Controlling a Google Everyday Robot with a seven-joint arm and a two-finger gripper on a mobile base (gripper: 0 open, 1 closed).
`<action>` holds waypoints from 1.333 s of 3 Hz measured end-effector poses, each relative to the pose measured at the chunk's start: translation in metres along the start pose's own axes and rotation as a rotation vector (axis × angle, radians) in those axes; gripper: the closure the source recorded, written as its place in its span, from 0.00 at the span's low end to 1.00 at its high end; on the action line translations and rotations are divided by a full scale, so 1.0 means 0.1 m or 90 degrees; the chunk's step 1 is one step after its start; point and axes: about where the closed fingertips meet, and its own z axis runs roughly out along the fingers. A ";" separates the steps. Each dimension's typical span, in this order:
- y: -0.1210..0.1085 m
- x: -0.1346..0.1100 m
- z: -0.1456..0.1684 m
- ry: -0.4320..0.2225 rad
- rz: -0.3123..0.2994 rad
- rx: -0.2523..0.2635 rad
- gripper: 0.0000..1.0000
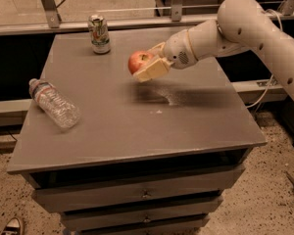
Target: Move apple near water bottle
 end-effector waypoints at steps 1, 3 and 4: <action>0.51 -0.17 0.36 -0.009 -0.036 -0.092 1.00; 1.01 -0.18 0.88 -0.017 -0.057 -0.195 0.84; 1.08 -0.17 1.01 -0.018 -0.062 -0.214 0.61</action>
Offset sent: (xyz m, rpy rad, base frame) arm -0.0977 0.1212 -0.0321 0.0561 0.0703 0.3654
